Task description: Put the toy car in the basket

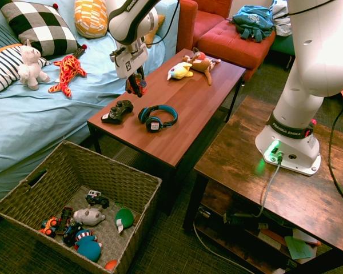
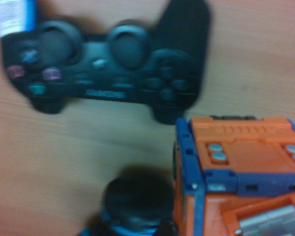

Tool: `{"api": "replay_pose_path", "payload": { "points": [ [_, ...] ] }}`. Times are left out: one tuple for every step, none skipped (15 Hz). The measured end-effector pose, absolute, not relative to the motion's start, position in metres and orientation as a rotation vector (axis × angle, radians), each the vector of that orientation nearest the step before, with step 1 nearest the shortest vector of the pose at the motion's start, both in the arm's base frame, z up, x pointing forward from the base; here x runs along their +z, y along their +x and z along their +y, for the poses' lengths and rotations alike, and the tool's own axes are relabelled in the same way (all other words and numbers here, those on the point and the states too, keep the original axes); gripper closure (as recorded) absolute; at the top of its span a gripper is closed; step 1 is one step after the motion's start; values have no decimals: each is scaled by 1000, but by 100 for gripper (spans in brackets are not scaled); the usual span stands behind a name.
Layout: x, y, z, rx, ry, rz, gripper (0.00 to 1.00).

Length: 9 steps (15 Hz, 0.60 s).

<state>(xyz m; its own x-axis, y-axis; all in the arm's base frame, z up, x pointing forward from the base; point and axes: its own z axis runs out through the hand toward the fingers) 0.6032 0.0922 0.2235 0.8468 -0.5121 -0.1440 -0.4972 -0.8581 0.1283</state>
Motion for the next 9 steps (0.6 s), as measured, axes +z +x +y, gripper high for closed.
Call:
{"api": "replay_pose_path", "payload": {
  "points": [
    [237, 594, 130, -239, 2928, -782, 100],
    [248, 586, 171, -225, 2919, -759, 100],
    [255, 579, 212, -221, 2907, -736, 100],
    [260, 576, 250, -222, 2897, -716, 100],
    [258, 575, 285, -227, 2887, -694, 100],
    [249, 575, 312, -237, 2875, -678, 100],
    [235, 576, 331, -253, 2858, -664, 100],
    [221, 578, 347, -275, 2840, -653, 100],
    [209, 580, 360, -295, 2820, -637, 0]
  ]
}}
